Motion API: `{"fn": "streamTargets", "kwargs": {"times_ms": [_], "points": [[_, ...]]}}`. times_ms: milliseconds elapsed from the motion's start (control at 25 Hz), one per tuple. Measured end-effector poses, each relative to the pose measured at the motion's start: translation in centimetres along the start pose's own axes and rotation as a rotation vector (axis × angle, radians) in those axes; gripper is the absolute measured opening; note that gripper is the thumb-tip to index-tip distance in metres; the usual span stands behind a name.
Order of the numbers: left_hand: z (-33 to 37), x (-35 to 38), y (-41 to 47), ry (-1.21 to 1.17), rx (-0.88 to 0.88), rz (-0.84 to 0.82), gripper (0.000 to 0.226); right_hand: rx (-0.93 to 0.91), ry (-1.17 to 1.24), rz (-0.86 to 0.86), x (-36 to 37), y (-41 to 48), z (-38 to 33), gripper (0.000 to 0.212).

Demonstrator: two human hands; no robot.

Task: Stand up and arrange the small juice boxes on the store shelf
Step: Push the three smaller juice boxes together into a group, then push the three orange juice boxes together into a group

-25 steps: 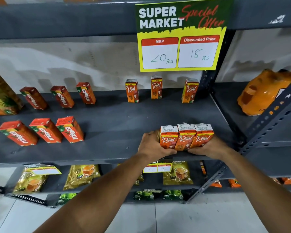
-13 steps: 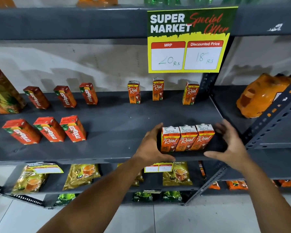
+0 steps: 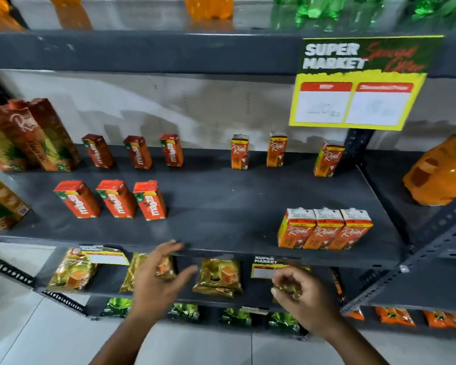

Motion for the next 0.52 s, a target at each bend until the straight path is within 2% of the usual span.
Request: {"fn": "streamTargets", "kwargs": {"times_ms": [120,240,320,400,480,520], "points": [[-2.8,-9.4,1.9,0.016,-0.056,0.320,0.055,-0.126,0.014,-0.073,2.7,4.2,-4.8,0.030],[-6.4,-19.2,4.9,-0.140,-0.140,0.576,0.050,-0.201,0.007,-0.123,5.9,8.4,-8.9,0.042],[-9.6,-24.7,6.9,-0.448,-0.210,0.589,0.048,-0.195,0.018,-0.136,7.7,11.0,-11.1,0.052],[-12.2,-27.6,9.0,-0.757,-0.290,0.517,0.052,-0.178,0.013,-0.131,9.7,13.4,-12.6,0.057],[-12.9,-28.0,11.3,-0.724,-0.347,0.429,0.034,-0.139,-0.007,-0.131,12.0,15.7,-13.9,0.061],[-13.0,-27.4,12.5,-0.620,-0.372,0.361,0.037,-0.106,-0.011,-0.142,13.3,16.8,-14.4,0.064]]}}
Point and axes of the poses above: each hand's wrist, its own y-axis towards the middle knuckle, its own x-axis out of the palm, z = x × y, the point moved 4 cm from there along y, towards the middle knuckle, and after that the axes turned 2 degrees about -y, right-handed, at the moved point
